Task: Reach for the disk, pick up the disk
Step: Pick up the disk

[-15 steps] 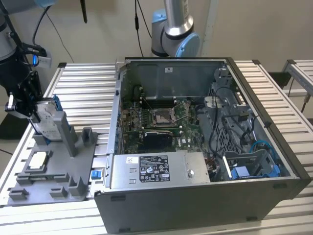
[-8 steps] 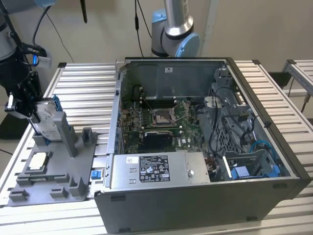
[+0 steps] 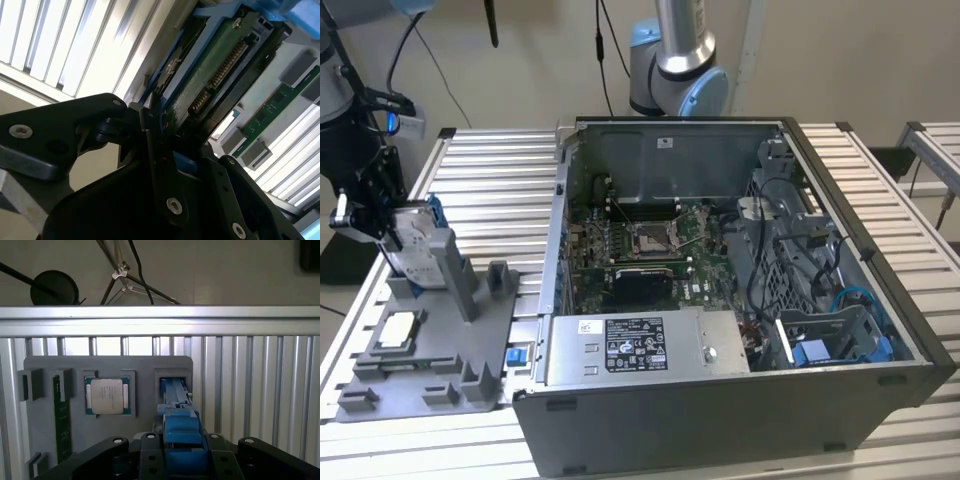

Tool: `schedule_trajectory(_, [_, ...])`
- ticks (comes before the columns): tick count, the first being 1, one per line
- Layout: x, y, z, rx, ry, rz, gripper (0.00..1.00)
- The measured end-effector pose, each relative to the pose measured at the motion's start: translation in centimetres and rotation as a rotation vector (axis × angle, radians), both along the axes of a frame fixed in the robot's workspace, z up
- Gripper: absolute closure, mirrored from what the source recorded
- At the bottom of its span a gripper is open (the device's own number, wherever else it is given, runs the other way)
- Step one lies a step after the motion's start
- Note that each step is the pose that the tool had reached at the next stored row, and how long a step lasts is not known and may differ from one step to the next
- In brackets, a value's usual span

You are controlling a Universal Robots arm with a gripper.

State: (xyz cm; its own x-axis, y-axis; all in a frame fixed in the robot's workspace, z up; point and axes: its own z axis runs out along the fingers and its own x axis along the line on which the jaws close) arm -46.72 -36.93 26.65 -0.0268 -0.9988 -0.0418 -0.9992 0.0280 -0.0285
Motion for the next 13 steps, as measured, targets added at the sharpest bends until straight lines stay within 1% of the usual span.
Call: schedule_trajectory(13, [0.00,0.00,0.00,0.0008,0.0000,0.000,1.00])
